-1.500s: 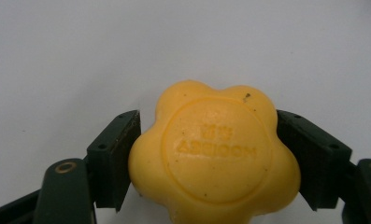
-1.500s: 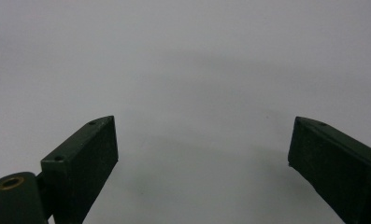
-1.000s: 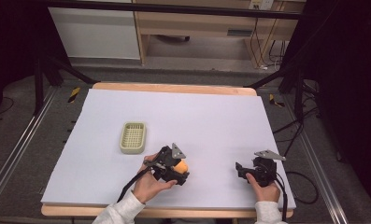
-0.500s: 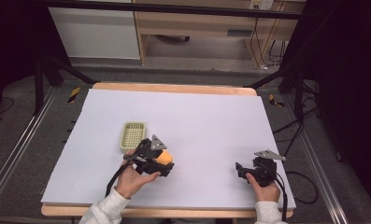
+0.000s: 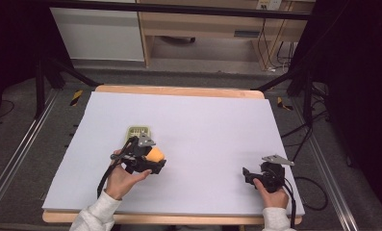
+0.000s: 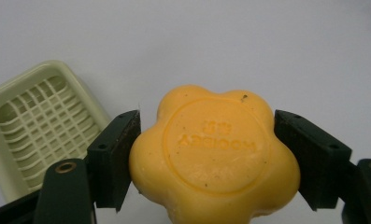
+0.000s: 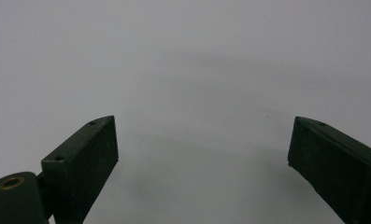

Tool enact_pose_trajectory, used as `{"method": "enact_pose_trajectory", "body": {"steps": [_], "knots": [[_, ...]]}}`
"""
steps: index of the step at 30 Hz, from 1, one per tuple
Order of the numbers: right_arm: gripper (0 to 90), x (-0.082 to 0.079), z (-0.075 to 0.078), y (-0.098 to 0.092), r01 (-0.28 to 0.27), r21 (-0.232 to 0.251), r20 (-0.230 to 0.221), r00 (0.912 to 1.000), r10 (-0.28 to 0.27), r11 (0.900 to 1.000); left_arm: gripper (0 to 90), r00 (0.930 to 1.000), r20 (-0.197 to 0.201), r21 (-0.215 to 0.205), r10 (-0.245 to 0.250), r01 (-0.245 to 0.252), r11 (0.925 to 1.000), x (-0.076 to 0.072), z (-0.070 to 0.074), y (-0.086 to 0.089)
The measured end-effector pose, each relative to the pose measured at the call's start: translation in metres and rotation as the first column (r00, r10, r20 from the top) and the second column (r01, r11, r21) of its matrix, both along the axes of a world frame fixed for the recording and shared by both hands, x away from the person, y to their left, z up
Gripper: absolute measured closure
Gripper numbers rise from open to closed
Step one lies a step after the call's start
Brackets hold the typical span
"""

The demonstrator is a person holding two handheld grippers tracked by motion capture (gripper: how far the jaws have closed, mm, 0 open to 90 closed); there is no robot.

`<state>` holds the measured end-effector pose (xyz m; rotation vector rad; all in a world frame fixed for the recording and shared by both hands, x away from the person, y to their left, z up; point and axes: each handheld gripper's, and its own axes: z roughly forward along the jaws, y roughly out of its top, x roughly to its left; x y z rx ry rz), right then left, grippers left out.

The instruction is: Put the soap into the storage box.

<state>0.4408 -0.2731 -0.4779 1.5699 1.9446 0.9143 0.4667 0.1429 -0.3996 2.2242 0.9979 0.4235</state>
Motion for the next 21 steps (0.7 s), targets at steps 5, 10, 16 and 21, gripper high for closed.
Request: {"method": "enact_pose_trajectory", "body": {"steps": [5,10,16,21], "knots": [[9.0,0.000,0.000,0.000,0.002,0.002,-0.001,1.0000,-0.002,1.000,25.3,0.9995,0.015,0.001,0.027,-0.027,0.9996,0.003,0.005,0.008],[9.0,0.000,0.000,0.000,0.000,0.003,0.000,1.0000,0.000,1.000,25.3,0.9975,0.033,-0.016,0.063,-0.063,0.9979,0.008,0.010,0.015],[9.0,0.000,0.000,0.000,-0.002,0.001,0.000,1.0000,0.002,1.000,25.2,0.9945,0.041,-0.018,0.097,-0.096,0.9952,0.016,0.014,0.023],[8.9,0.000,0.000,0.000,-0.002,0.002,-0.001,1.0000,0.002,1.000,25.2,0.9907,0.044,-0.022,0.129,-0.128,0.9916,0.023,0.016,0.031]]}}
